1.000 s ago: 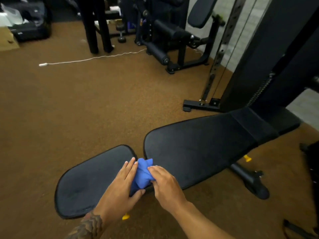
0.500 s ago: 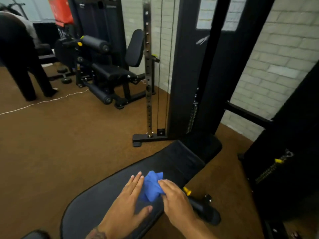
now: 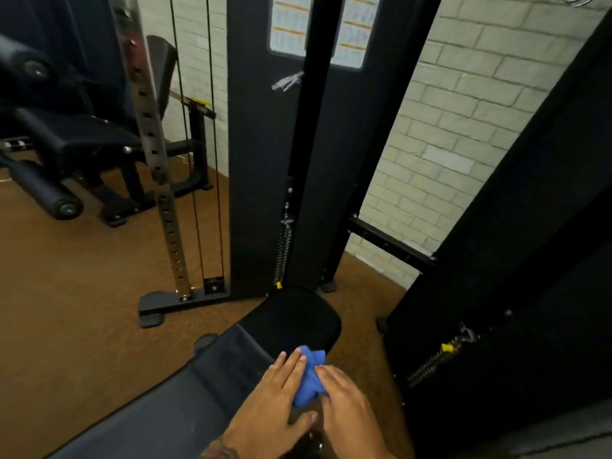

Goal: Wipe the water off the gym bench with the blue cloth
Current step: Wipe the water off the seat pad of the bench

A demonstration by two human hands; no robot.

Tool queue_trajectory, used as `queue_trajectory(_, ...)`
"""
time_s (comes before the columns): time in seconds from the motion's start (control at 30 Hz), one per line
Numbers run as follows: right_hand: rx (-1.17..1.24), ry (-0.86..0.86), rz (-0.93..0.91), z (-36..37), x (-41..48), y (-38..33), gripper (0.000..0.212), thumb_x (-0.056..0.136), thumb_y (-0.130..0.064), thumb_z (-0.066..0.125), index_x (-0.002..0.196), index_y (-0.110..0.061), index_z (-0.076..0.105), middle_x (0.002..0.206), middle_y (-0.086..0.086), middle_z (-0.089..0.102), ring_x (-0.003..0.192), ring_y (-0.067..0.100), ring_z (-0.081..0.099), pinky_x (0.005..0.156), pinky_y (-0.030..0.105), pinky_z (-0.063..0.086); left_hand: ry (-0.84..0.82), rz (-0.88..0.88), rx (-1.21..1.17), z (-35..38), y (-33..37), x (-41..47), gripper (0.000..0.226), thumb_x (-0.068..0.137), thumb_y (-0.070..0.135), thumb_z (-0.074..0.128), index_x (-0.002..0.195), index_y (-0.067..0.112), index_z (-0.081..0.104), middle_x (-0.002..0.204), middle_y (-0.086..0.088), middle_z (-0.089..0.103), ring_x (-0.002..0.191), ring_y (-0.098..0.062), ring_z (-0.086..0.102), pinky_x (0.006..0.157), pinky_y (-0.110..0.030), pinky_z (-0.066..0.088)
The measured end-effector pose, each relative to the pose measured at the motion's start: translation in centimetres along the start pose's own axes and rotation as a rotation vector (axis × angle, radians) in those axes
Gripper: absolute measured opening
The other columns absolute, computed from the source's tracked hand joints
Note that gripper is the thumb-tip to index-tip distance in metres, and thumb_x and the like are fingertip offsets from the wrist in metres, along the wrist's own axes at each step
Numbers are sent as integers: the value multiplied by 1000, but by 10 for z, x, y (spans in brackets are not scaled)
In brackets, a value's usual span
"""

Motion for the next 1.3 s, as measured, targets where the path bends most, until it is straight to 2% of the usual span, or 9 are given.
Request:
queue_trajectory(0.03,-5,-50,65,0,16,10,45,81,-17,71,123,-6,59,143,-5,46,120,6,51,106,9,18,-4,-2,-1,6,-7,18,92,76,81,27,141,32,-14,148,22,-21,143,-5,-17,113,-17,-9)
queue_trajectory(0.13,25,-122,106,21,50,44,48,99,-14,48,145,-9,36,151,4,36,138,11,33,110,12,9,-30,-13,2,25,-28,67,87,88,66,43,149,28,-6,153,17,-13,144,-8,-13,115,-22,-5)
queue_trajectory(0.37,105,-41,50,69,127,107,44,90,-2,57,133,-10,54,133,5,56,126,16,49,102,14,23,10,-38,128,66,-90,160,72,97,44,46,151,17,8,159,3,4,147,-17,-1,117,-26,-1)
queue_trajectory(0.5,124,-44,-55,110,174,139,44,81,4,65,124,-3,61,127,13,62,122,27,55,107,29,28,69,-86,152,84,-122,197,64,99,29,47,150,10,14,158,-4,10,147,-20,6,116,-24,0)
queue_trajectory(0.6,137,-39,-135,138,198,152,44,75,6,69,119,1,63,120,17,65,117,31,58,105,33,31,103,-165,163,100,-148,211,62,98,21,50,149,5,19,157,-11,16,146,-25,12,119,-37,11)
queue_trajectory(0.73,112,-165,-209,174,205,174,52,91,0,56,141,-2,41,147,13,43,141,28,30,116,39,21,65,-192,260,125,-168,216,60,100,20,43,149,5,11,158,-12,8,147,-27,5,118,-36,6)
queue_trajectory(0.87,40,-217,-238,188,195,188,57,101,-13,41,151,-9,15,159,4,18,147,15,3,119,33,2,103,-203,280,141,-168,215,58,101,20,35,147,8,2,157,-11,1,146,-27,-3,115,-32,-5)
queue_trajectory(1.03,-25,-292,-223,182,196,184,59,103,-19,34,151,-13,0,161,2,3,146,13,-8,120,35,-2,34,-251,318,139,-167,215,57,101,22,29,145,12,-6,157,-10,-5,145,-25,-8,120,-40,4)
queue_trajectory(1.3,-102,-383,-170,138,197,168,76,99,-50,37,151,-17,-7,161,0,-3,147,18,-9,114,36,-10,-81,-266,344,94,-147,210,75,99,45,36,148,14,-10,152,0,-20,144,-20,-16,115,-31,-6)
Point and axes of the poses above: each hand's wrist, its own x-axis towards the middle knuckle, its own z-axis out of the palm, y = z × x, the point moved 2 cm from there along x, towards the middle knuckle
